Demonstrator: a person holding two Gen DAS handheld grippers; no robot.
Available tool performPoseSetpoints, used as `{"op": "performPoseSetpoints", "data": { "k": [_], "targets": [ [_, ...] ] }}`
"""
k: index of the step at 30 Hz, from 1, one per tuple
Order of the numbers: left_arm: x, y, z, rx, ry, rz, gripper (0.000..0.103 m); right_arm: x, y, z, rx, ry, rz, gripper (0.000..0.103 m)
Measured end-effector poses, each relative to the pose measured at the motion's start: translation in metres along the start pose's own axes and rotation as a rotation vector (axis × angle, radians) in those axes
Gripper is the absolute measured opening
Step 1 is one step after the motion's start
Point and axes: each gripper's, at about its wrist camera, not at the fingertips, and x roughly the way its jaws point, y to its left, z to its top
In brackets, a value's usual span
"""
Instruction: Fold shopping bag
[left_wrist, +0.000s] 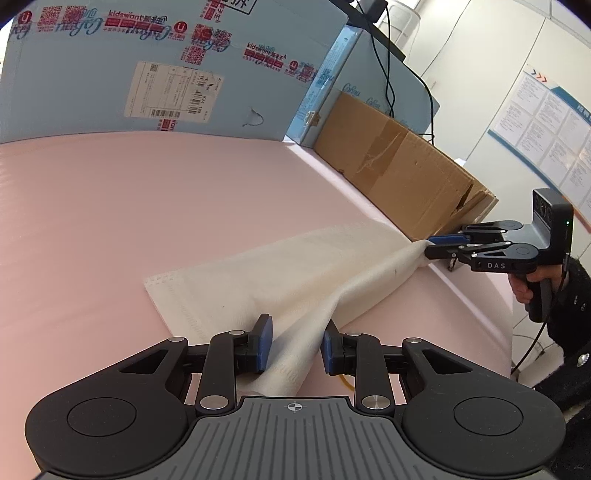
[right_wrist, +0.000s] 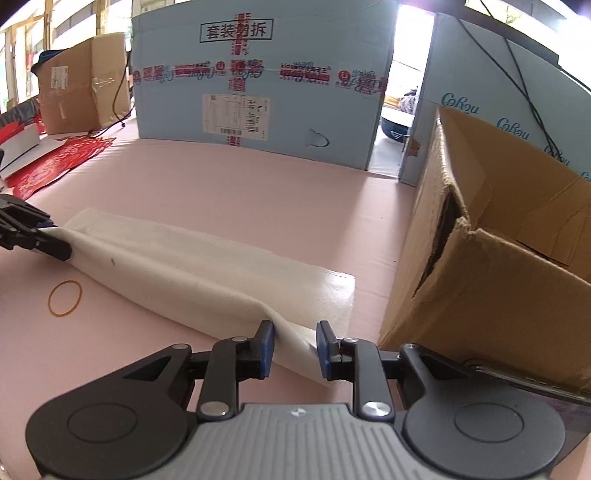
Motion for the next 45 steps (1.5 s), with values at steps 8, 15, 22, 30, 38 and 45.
{"op": "performPoseSetpoints", "data": {
  "k": [8, 15, 22, 30, 38, 45],
  "targets": [
    [-0.021, 0.006, -0.004, -0.012, 0.025, 0.047, 0.025, -0.019, 0.009, -0.001, -0.039, 0.083, 0.197, 0.013],
    [-0.021, 0.018, -0.006, -0.084, -0.008, 0.007, 0.025, 0.009, 0.008, 0.012, -0.016, 0.129, 0.110, 0.018],
    [-0.022, 0.018, -0.012, -0.076, -0.035, 0.003, 0.025, 0.008, 0.008, 0.008, -0.077, 0.065, 0.027, 0.017],
    [-0.022, 0.011, -0.016, -0.012, -0.059, 0.022, 0.026, -0.022, 0.061, -0.002, -0.589, -0.059, 0.106, 0.089],
    [-0.025, 0.014, -0.022, -0.019, -0.087, 0.005, 0.026, 0.026, 0.066, 0.017, -0.641, 0.108, 0.267, 0.042],
    [-0.045, 0.024, -0.031, -0.088, -0.073, -0.068, 0.024, 0.006, 0.031, 0.013, -0.365, 0.225, 0.604, 0.017]
  ]
}}
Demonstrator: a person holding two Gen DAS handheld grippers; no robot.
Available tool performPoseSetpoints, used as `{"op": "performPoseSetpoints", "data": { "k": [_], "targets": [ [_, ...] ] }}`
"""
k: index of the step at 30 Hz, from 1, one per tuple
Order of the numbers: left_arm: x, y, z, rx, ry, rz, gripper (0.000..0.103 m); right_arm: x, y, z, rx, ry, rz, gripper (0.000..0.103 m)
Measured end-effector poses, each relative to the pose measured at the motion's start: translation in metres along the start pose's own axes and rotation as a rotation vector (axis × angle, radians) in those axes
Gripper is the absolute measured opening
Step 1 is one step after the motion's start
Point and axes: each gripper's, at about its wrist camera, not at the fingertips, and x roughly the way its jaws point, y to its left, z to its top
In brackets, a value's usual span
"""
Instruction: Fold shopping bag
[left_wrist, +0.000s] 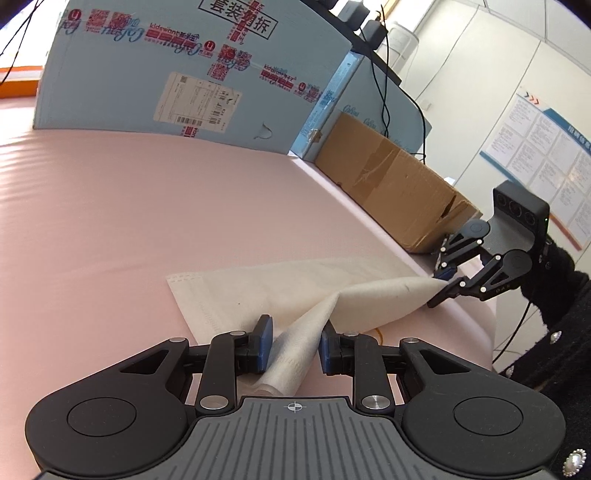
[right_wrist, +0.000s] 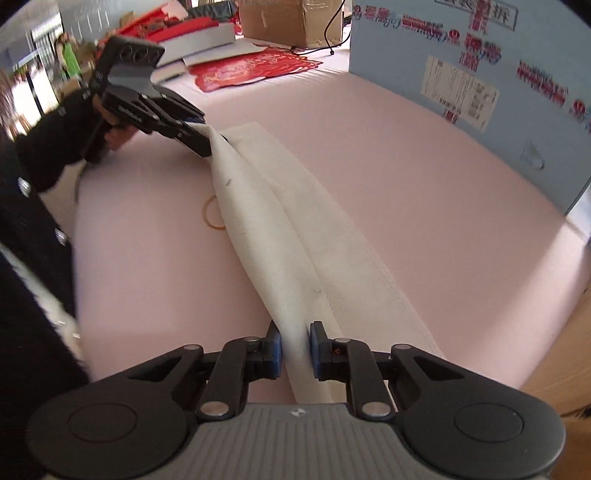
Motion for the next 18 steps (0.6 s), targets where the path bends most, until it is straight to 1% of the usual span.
{"op": "performPoseSetpoints", "data": {
  "k": [1, 2, 4, 6, 8, 10, 11, 12, 13, 14, 15, 16, 18],
  "targets": [
    [0.000, 0.004, 0.000, -0.021, 0.000, -0.004, 0.024, -0.004, -0.012, -0.003, 0.084, -0.032, 0.051, 0.017],
    [0.000, 0.008, -0.001, -0.044, 0.002, -0.013, 0.024, -0.006, -0.023, -0.008, 0.160, -0.056, 0.080, 0.017],
    [0.001, 0.013, -0.002, -0.071, -0.001, -0.022, 0.024, -0.007, -0.037, -0.015, 0.276, -0.084, 0.102, 0.017],
    [0.001, 0.011, -0.001, -0.069, -0.006, -0.004, 0.026, -0.006, -0.039, -0.021, 0.325, -0.078, 0.073, 0.017],
    [0.000, 0.009, 0.000, -0.066, -0.013, 0.022, 0.029, -0.006, -0.036, -0.022, 0.338, -0.076, 0.043, 0.016],
    [-0.002, 0.009, 0.001, -0.064, -0.021, 0.052, 0.029, -0.007, -0.032, -0.024, 0.341, -0.087, 0.000, 0.019],
    [-0.001, 0.006, 0.001, -0.049, -0.017, 0.075, 0.029, -0.009, -0.028, -0.024, 0.327, -0.094, -0.040, 0.027],
    [0.000, 0.000, 0.001, -0.023, -0.013, 0.101, 0.029, -0.011, -0.025, -0.025, 0.311, -0.098, -0.079, 0.039],
    [0.001, -0.004, 0.002, 0.001, -0.006, 0.121, 0.028, -0.013, -0.019, -0.026, 0.287, -0.104, -0.122, 0.046],
    [0.003, -0.010, 0.004, 0.037, 0.007, 0.147, 0.028, -0.015, -0.011, -0.026, 0.259, -0.114, -0.168, 0.051],
    [0.005, -0.015, 0.005, 0.070, 0.018, 0.168, 0.028, -0.017, -0.004, -0.025, 0.235, -0.125, -0.194, 0.052],
    [0.006, -0.016, 0.006, 0.085, 0.026, 0.175, 0.028, -0.023, 0.007, -0.021, 0.198, -0.160, -0.215, 0.053],
    [0.006, -0.016, 0.008, 0.102, 0.035, 0.180, 0.029, -0.030, 0.020, -0.015, 0.161, -0.234, -0.236, 0.066]
  ]
}}
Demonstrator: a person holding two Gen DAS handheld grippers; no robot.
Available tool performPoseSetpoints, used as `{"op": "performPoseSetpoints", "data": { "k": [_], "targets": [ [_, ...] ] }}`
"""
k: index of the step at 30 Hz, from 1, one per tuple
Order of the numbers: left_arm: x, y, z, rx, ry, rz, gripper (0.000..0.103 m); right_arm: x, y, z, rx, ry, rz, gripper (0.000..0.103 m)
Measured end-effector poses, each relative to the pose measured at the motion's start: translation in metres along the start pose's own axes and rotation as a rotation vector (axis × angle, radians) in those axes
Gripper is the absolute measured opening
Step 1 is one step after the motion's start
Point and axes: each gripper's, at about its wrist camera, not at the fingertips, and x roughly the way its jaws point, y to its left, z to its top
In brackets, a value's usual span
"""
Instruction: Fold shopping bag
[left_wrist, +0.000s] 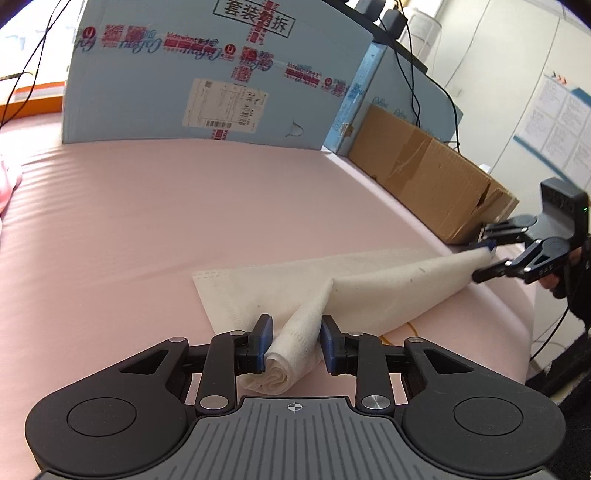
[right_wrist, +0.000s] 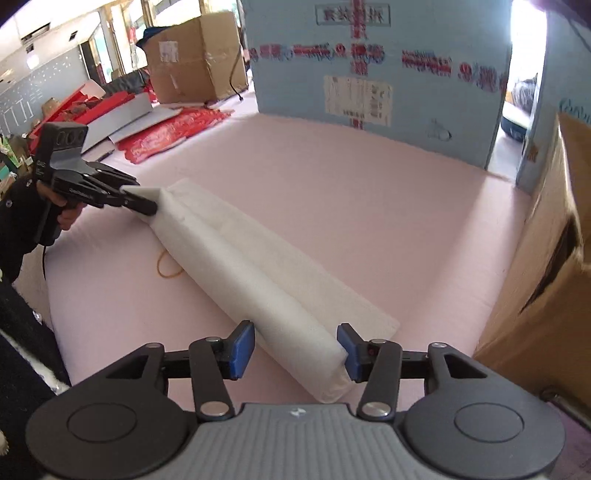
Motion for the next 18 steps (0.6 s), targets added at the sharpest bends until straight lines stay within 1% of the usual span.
{"op": "performPoseSetpoints", "data": {
  "k": [2, 4, 5, 6, 7, 8, 9, 11, 12, 13, 14, 15, 16, 18],
  "targets": [
    [-0.001, 0.001, 0.000, 0.004, 0.000, 0.002, 0.028, -0.005, 0.016, 0.010, 0.004, -0.106, -0.001, 0.068],
    [-0.001, 0.000, 0.000, 0.013, 0.002, 0.010, 0.029, -0.004, 0.025, 0.015, 0.031, -0.168, -0.018, 0.067],
    [-0.001, 0.000, 0.000, 0.017, 0.003, 0.013, 0.029, 0.003, 0.030, 0.018, 0.049, -0.192, -0.035, 0.063],
    [-0.001, -0.001, 0.000, 0.018, 0.003, 0.014, 0.029, 0.013, 0.034, 0.021, 0.062, -0.200, -0.065, 0.056],
    [-0.001, 0.000, 0.000, 0.016, 0.001, 0.012, 0.029, 0.026, 0.040, 0.021, 0.055, -0.181, -0.130, 0.051],
    [-0.001, 0.002, -0.001, 0.008, -0.002, 0.005, 0.029, 0.042, 0.047, 0.018, 0.038, -0.151, -0.211, 0.041],
    [-0.002, 0.003, -0.002, -0.003, -0.007, -0.003, 0.031, 0.056, 0.052, 0.013, 0.019, -0.120, -0.272, 0.035],
    [-0.005, 0.007, -0.006, -0.025, -0.018, -0.029, 0.035, 0.077, 0.058, 0.002, -0.018, -0.068, -0.352, 0.033],
    [-0.008, 0.009, -0.008, -0.031, -0.029, -0.031, 0.041, 0.082, 0.061, -0.004, -0.042, -0.081, -0.388, 0.033],
    [-0.012, 0.009, -0.009, -0.031, -0.043, -0.015, 0.047, 0.085, 0.065, -0.009, -0.075, -0.093, -0.419, 0.033],
    [-0.018, 0.009, -0.012, -0.026, -0.070, 0.020, 0.067, 0.087, 0.069, -0.012, -0.108, -0.095, -0.442, 0.033],
    [-0.026, 0.006, -0.013, -0.016, -0.106, 0.066, 0.081, 0.089, 0.074, -0.015, -0.144, -0.100, -0.465, 0.033],
    [-0.033, 0.002, -0.014, -0.005, -0.144, 0.112, 0.083, 0.092, 0.078, -0.017, -0.181, -0.105, -0.489, 0.033],
    [-0.051, -0.017, -0.013, 0.030, -0.246, 0.205, 0.083, 0.099, 0.088, -0.022, -0.262, -0.113, -0.531, 0.032]
  ]
}}
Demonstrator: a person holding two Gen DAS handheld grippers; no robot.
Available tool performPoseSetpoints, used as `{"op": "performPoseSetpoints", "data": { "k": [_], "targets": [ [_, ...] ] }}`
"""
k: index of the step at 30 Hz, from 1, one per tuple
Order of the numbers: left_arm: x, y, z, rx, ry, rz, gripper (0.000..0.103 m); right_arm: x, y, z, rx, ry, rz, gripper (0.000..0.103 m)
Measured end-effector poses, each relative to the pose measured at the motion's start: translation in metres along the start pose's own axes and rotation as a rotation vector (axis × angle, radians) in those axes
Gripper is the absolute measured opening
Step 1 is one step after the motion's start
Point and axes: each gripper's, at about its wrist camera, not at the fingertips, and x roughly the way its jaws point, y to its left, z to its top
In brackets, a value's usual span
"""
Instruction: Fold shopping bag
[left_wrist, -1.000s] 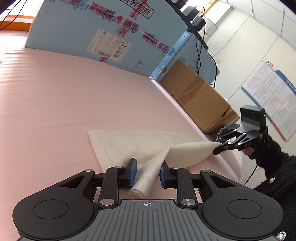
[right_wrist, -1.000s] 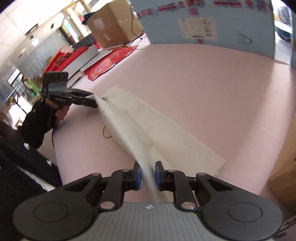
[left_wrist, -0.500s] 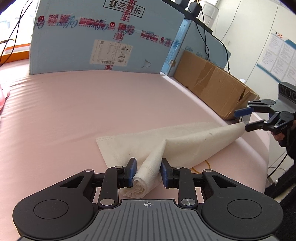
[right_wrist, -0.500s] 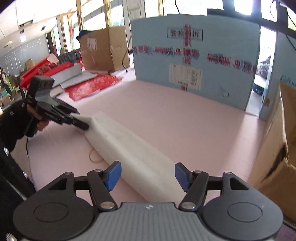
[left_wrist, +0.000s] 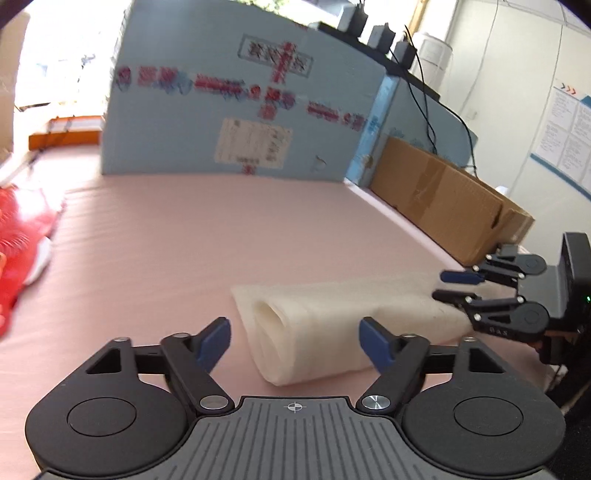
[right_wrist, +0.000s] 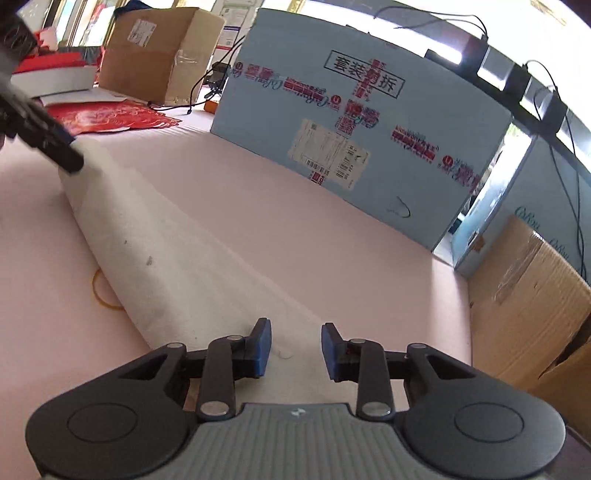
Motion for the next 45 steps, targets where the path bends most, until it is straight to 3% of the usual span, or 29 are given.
{"op": "performPoseSetpoints", "data": {
  "k": [4, 5, 6, 7, 9, 11, 14, 21, 27, 30, 35, 40, 42, 45],
  "targets": [
    [-0.013, -0.059, 0.011, 0.161, -0.144, 0.148, 0.081, -0.001, 0.018, -0.003, -0.121, -0.026, -0.051, 0.027],
    [-0.005, -0.079, 0.010, 0.218, -0.134, 0.147, 0.076, -0.001, 0.020, -0.003, -0.133, -0.029, -0.060, 0.027],
    [0.005, -0.093, 0.006, 0.271, -0.111, 0.130, 0.058, -0.001, 0.023, -0.003, -0.142, -0.031, -0.069, 0.027],
    [0.016, -0.106, 0.003, 0.319, -0.084, 0.112, 0.048, 0.000, 0.025, -0.003, -0.148, -0.034, -0.077, 0.027],
    [0.043, -0.120, -0.007, 0.371, 0.005, 0.073, 0.036, 0.000, 0.027, -0.002, -0.153, -0.038, -0.086, 0.027],
    [0.059, -0.115, -0.016, 0.382, 0.095, 0.101, 0.030, -0.002, 0.025, -0.003, -0.148, -0.040, -0.094, 0.031],
    [0.062, -0.103, -0.025, 0.365, 0.134, 0.105, 0.031, -0.009, 0.014, -0.010, -0.115, -0.034, -0.119, 0.041],
    [0.062, -0.094, -0.026, 0.326, 0.135, 0.079, 0.031, -0.031, -0.012, -0.043, -0.077, 0.054, -0.268, 0.043],
    [0.064, -0.095, -0.026, 0.325, 0.140, 0.071, 0.031, -0.068, -0.027, -0.048, -0.034, -0.005, -0.231, 0.051],
    [0.065, -0.093, -0.025, 0.312, 0.142, 0.061, 0.031, -0.080, -0.020, -0.051, -0.109, -0.018, -0.180, 0.058],
    [0.066, -0.092, -0.024, 0.305, 0.143, 0.056, 0.032, -0.082, 0.007, -0.053, -0.297, 0.005, -0.054, 0.059],
    [0.067, -0.090, -0.022, 0.293, 0.146, 0.045, 0.032, -0.060, 0.034, -0.039, -0.526, -0.052, -0.041, 0.058],
    [0.067, -0.087, -0.021, 0.276, 0.148, 0.034, 0.032, -0.050, 0.046, -0.030, -0.628, -0.089, -0.029, 0.054],
    [0.067, -0.084, -0.019, 0.270, 0.150, 0.022, 0.034, -0.041, 0.063, -0.023, -0.782, -0.141, -0.004, 0.034]
  ]
}}
